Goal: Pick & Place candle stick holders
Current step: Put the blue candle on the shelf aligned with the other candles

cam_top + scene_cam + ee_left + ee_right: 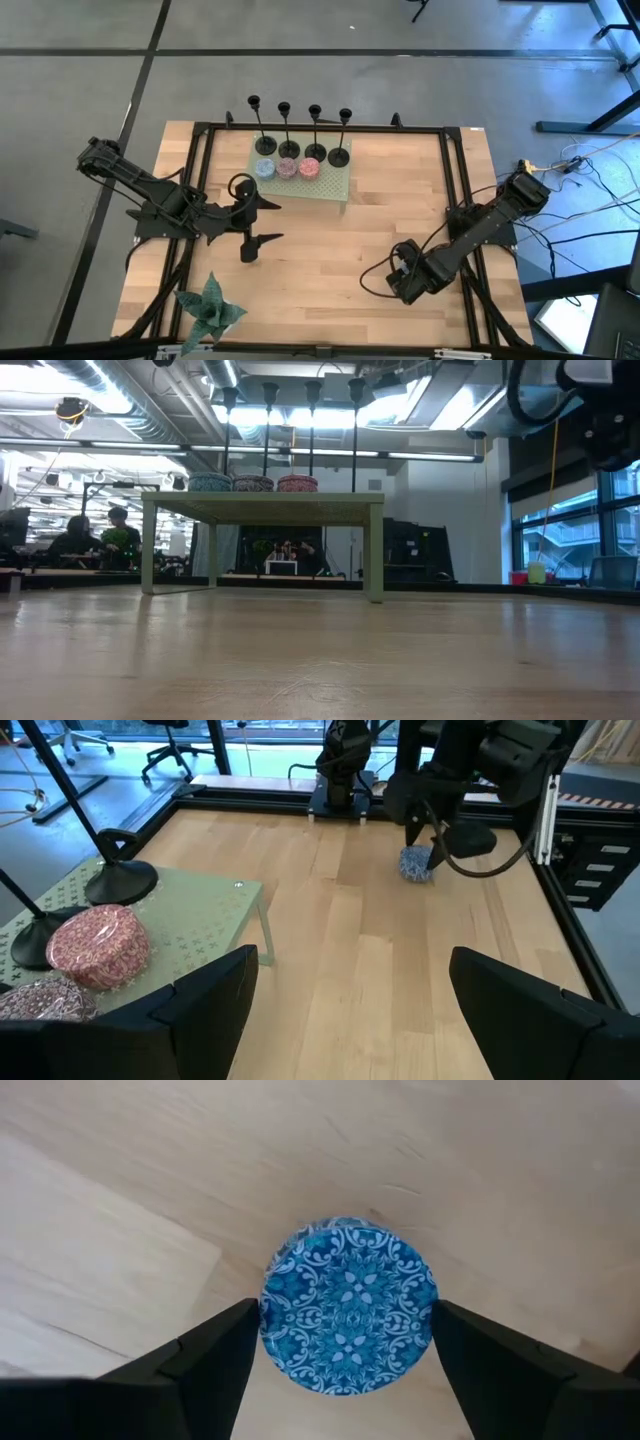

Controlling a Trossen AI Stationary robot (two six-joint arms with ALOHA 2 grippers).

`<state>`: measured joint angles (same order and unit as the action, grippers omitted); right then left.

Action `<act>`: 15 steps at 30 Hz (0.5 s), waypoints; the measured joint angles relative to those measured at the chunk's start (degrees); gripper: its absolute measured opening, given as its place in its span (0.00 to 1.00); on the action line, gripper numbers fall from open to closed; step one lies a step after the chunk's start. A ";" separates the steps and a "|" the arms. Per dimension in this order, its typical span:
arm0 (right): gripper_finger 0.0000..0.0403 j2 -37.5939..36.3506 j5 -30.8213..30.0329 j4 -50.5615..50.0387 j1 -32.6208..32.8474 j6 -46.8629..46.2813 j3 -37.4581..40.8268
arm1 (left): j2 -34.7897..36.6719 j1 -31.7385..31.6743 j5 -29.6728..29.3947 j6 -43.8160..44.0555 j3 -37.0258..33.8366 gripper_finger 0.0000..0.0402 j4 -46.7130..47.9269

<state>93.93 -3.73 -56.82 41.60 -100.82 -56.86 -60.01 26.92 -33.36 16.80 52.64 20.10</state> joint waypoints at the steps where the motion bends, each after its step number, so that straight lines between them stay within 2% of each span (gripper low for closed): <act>1: 0.74 0.00 0.09 0.29 -0.16 0.00 0.00 | 0.01 -0.01 0.00 0.01 0.00 0.81 0.03; 15: 0.74 -0.02 -0.10 0.26 -0.19 2.52 0.00 | 0.01 0.00 0.00 0.02 0.00 0.81 0.92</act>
<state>93.91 -3.84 -56.56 41.41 -98.30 -56.86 -60.00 26.92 -33.36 16.82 52.64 21.02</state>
